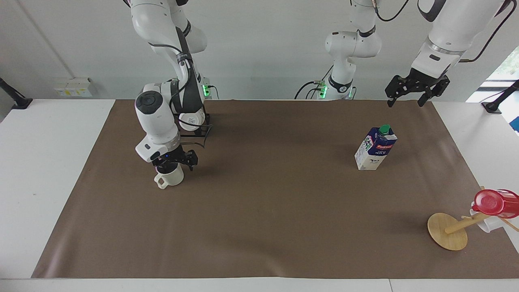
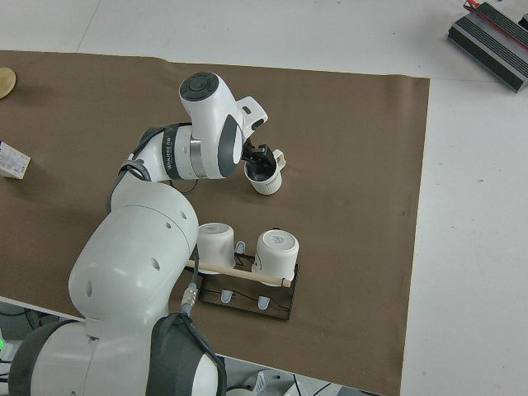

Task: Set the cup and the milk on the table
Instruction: 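Reach the right gripper down to the white mug and grasp it, then lift the white mug with the right gripper and carry it toward the table center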

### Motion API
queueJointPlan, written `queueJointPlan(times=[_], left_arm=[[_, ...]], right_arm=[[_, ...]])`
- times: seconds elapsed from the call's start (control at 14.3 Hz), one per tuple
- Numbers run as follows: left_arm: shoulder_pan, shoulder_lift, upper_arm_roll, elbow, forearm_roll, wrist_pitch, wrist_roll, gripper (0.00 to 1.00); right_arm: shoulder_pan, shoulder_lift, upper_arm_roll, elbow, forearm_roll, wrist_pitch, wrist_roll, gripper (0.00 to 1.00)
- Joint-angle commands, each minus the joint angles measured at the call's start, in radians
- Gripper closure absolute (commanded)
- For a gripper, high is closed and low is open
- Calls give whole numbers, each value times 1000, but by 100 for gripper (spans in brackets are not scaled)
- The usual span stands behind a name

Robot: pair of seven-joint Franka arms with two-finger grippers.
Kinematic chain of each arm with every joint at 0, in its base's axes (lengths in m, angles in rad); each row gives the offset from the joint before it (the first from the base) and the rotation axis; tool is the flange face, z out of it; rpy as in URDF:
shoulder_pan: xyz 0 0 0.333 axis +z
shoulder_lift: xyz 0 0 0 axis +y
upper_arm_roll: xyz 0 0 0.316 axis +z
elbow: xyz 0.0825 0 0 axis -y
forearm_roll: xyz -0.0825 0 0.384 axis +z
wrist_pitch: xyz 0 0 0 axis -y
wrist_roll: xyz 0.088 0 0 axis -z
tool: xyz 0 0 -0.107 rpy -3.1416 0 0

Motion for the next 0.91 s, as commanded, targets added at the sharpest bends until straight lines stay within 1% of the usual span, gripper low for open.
queueJointPlan(times=[0.0, 0.07, 0.28, 0.35, 0.49, 0.84], left_arm=[[-1, -5, 3, 11, 0, -22, -2, 0], [-1, -5, 3, 11, 1, -22, -2, 0], [-1, -5, 3, 11, 1, -22, -2, 0], [-1, -5, 3, 11, 0, -22, -2, 0], [-1, -5, 3, 11, 1, -22, -2, 0], [-1, -5, 3, 11, 0, -22, -2, 0]], right_arm=[[-5, 0, 1, -17, -3, 30, -24, 7], [-5, 0, 1, -17, -3, 28, -26, 22], [-6, 0, 1, -15, -3, 25, -26, 52], [-6, 0, 1, -13, -3, 20, -24, 71], [-8, 2, 1, -7, -3, 11, -26, 100], [-8, 6, 1, 11, -2, 13, -10, 100]])
